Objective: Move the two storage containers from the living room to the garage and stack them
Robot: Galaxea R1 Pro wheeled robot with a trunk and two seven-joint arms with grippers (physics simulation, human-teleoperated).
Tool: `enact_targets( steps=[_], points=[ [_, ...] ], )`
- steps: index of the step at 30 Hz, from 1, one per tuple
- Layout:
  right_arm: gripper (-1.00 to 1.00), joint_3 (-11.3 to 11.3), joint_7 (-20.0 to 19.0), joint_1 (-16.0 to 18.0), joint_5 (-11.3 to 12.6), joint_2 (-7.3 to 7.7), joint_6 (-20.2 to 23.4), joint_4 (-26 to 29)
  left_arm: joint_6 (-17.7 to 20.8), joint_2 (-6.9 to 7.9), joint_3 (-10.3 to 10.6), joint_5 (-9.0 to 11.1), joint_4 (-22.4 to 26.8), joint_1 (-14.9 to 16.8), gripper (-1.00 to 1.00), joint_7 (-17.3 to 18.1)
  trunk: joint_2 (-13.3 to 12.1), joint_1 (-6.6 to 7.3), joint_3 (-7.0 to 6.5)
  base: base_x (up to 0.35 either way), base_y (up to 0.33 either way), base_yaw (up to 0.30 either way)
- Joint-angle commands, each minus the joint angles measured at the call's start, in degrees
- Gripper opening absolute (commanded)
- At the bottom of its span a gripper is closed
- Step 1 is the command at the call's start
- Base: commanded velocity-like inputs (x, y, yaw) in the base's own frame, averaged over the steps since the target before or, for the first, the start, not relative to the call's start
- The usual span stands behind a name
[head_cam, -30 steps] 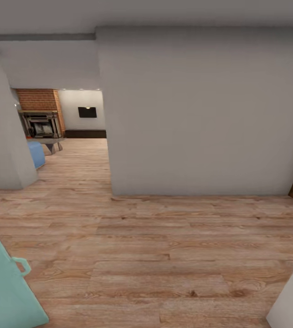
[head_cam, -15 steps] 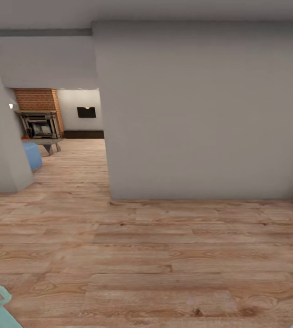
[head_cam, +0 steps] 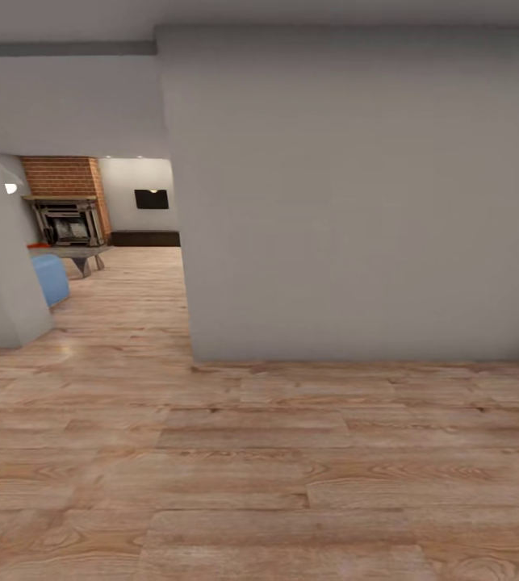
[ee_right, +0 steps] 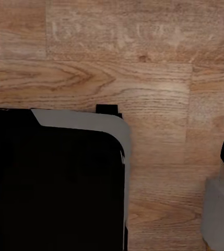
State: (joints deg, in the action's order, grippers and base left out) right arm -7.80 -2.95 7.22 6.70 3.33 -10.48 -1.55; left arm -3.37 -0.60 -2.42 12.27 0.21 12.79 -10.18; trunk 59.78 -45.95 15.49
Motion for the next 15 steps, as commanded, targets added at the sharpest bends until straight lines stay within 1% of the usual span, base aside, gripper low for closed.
enact_targets(
  steps=[1,3,5,15],
  points=[
    [1.00,-0.4,-0.3,0.1,0.7,0.01,-0.3,-0.2,-0.2,-0.02,-0.2,0.2,0.0,0.0,1.00,-0.1,0.0,-0.04,0.07,0.323,0.000,0.000],
    [1.00,-0.3,-0.3,0.1,0.7,0.01,-0.3,-0.2,-0.3,-0.01,-0.2,0.2,0.0,0.0,1.00,-0.1,0.0,-0.04,0.07,0.323,0.000,0.035],
    [1.00,-0.3,-0.3,0.1,0.8,0.01,-0.3,-0.2,-0.3,-0.01,-0.2,0.2,0.0,0.0,1.00,-0.1,0.0,-0.04,0.07,0.323,0.000,0.133],
    [1.00,-0.2,-0.3,0.1,0.8,0.02,-0.2,-0.2,-0.2,-0.01,-0.2,0.2,0.0,0.0,1.00,-0.1,0.0,-0.04,0.07,0.323,0.000,0.252]
  ],
)
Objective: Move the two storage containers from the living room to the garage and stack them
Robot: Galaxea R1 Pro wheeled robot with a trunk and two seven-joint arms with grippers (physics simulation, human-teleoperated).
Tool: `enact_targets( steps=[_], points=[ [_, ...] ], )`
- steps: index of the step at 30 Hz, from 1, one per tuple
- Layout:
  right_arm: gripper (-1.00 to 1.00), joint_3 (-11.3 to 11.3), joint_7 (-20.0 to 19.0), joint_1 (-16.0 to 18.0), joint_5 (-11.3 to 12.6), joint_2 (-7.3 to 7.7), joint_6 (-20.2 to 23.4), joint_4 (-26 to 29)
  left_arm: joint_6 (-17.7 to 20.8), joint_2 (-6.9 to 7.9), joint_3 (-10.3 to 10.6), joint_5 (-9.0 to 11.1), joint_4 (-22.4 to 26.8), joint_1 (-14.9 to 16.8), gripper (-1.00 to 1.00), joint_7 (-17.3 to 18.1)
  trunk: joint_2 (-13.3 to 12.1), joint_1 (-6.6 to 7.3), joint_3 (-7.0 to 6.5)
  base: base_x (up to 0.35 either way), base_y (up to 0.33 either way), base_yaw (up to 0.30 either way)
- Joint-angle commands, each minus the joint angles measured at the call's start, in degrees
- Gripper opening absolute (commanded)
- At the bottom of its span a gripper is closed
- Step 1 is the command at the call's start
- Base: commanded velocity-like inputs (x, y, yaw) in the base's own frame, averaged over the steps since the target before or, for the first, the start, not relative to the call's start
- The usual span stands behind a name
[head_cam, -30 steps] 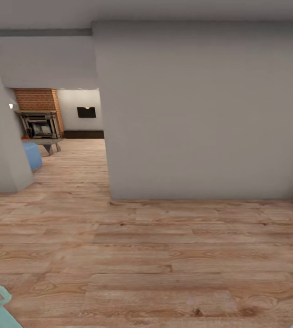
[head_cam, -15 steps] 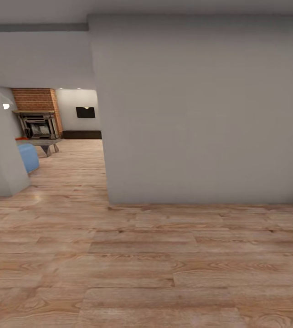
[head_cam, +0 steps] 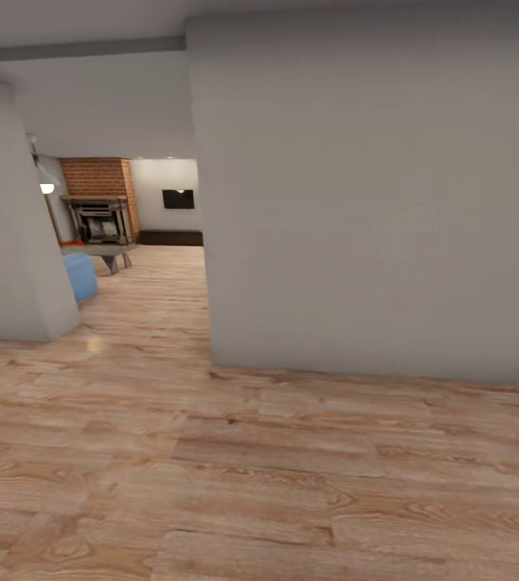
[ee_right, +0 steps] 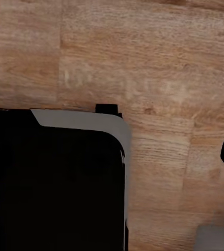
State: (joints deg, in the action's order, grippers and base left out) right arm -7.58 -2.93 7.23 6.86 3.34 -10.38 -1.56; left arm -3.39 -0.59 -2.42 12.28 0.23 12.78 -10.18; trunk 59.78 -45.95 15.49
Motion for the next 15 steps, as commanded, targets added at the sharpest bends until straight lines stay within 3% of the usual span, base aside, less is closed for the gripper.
enact_targets(
  steps=[1,10,15],
  points=[
    [1.00,-0.5,-0.3,0.1,0.6,0.04,-0.3,-0.2,-0.2,-0.02,-0.2,0.2,-0.1,0.1,1.00,-0.1,0.0,-0.04,0.07,0.323,0.000,0.268],
    [1.00,-0.5,-0.3,0.1,0.6,0.01,-0.3,-0.2,-0.2,-0.02,-0.2,0.2,-0.1,0.1,1.00,-0.1,0.0,-0.04,0.07,0.323,0.000,0.268],
    [1.00,-0.6,-0.3,0.1,0.5,0.14,-0.3,-0.1,-0.2,-0.02,-0.2,0.2,-0.1,0.1,1.00,-0.1,0.0,-0.04,0.07,0.323,0.000,0.093]
  ],
)
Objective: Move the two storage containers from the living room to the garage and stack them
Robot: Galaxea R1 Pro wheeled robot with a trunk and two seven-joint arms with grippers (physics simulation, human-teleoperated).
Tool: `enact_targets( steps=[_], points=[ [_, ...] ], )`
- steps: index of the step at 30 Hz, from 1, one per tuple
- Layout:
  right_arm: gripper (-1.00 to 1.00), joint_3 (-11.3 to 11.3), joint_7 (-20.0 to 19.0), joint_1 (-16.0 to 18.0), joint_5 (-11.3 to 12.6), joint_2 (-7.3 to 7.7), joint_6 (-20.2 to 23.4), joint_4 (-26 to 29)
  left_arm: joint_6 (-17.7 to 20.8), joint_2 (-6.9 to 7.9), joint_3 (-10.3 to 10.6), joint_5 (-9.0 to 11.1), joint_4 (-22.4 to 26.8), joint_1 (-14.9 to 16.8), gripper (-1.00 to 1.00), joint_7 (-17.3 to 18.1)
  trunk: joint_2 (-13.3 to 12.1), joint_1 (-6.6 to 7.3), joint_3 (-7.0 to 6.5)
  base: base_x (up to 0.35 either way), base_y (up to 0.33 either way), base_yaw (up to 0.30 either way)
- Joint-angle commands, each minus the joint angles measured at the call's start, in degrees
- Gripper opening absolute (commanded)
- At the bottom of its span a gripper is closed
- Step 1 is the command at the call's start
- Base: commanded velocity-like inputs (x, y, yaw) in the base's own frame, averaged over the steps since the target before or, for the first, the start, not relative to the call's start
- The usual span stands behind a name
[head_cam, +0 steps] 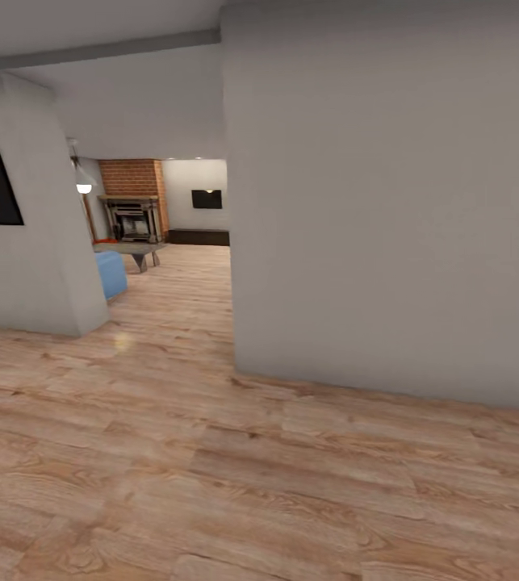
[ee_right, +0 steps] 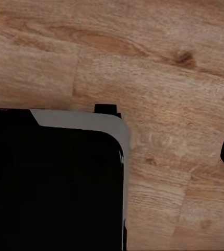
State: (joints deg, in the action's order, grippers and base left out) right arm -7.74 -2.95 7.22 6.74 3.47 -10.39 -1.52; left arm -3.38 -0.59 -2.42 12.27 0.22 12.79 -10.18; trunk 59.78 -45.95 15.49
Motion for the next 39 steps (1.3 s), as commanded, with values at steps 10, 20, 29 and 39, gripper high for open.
enact_targets(
  steps=[10,20,29,39],
  points=[
    [1.00,-0.5,-0.2,0.1,0.5,0.05,-0.3,-0.2,-0.3,-0.02,-0.2,0.2,0.0,0.0,1.00,-0.1,0.0,-0.04,0.07,0.323,0.000,0.006],
    [1.00,-0.6,-0.2,0.1,0.5,0.28,-0.4,-0.2,-0.3,-0.02,-0.2,0.2,0.0,0.0,1.00,-0.1,0.0,-0.04,0.07,0.323,0.000,0.011],
    [1.00,-0.4,-0.2,0.1,0.6,0.31,-0.3,-0.2,-0.4,-0.02,-0.2,0.2,0.0,0.0,1.00,-0.1,0.0,-0.04,0.03,0.323,0.000,0.226],
    [1.00,-0.3,-0.1,0.1,0.6,0.27,-0.3,-0.2,-0.4,-0.02,-0.2,0.2,0.0,0.0,1.00,-0.1,0.0,-0.04,0.03,0.323,0.000,0.267]
  ],
)
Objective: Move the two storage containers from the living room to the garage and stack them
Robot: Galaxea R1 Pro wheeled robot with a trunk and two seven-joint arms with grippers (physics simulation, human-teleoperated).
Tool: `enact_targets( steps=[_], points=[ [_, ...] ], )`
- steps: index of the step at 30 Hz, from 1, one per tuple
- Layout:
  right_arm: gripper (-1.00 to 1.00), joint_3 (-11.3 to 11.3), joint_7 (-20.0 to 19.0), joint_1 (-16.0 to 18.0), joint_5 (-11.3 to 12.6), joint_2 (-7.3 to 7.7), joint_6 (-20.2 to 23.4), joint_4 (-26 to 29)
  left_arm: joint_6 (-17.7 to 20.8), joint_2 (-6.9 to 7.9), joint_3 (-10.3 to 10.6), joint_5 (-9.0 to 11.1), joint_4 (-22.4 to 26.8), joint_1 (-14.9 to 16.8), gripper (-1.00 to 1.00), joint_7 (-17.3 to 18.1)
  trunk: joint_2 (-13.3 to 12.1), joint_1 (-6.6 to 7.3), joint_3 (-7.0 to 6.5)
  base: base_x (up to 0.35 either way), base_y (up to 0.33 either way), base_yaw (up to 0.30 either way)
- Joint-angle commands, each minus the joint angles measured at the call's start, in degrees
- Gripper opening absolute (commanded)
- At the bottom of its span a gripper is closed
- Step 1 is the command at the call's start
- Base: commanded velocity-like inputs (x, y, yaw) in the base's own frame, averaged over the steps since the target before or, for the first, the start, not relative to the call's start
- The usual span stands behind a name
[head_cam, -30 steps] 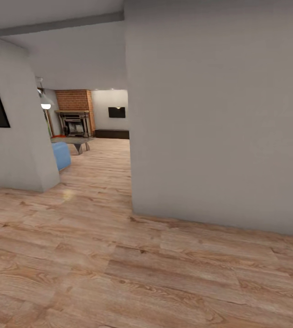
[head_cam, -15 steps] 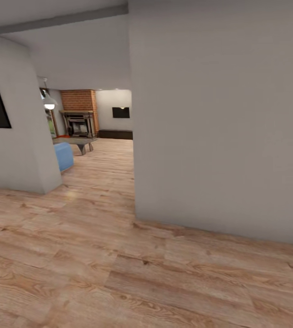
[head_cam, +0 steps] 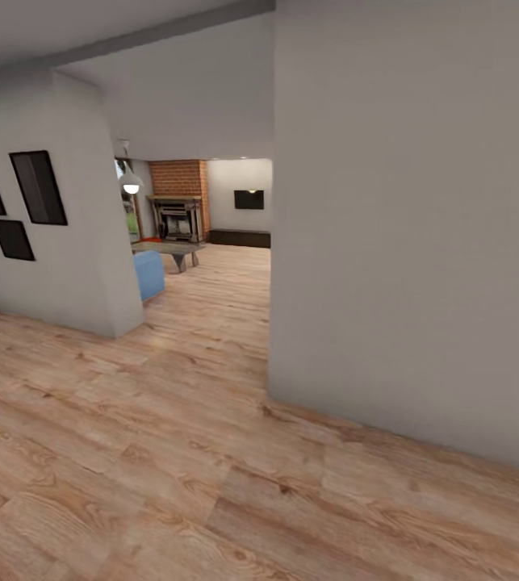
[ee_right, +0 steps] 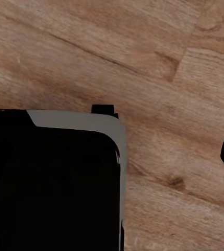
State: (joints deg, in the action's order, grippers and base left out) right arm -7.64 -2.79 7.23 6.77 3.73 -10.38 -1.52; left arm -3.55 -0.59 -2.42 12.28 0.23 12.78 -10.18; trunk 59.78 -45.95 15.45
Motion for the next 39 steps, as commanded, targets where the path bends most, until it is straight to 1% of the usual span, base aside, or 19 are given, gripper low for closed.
enact_targets(
  steps=[1,39],
  points=[
    [1.00,-0.4,-0.3,0.1,0.6,0.02,-0.3,-0.2,-0.2,-0.02,-0.2,0.2,-0.1,0.1,1.00,-0.1,0.0,-0.04,0.07,0.323,0.000,0.268],
    [1.00,-0.5,-0.3,0.1,0.6,-0.11,-0.3,-0.2,-0.2,-0.02,-0.2,0.2,-0.1,0.1,1.00,-0.1,0.0,-0.04,0.07,0.323,0.000,0.268]
  ],
)
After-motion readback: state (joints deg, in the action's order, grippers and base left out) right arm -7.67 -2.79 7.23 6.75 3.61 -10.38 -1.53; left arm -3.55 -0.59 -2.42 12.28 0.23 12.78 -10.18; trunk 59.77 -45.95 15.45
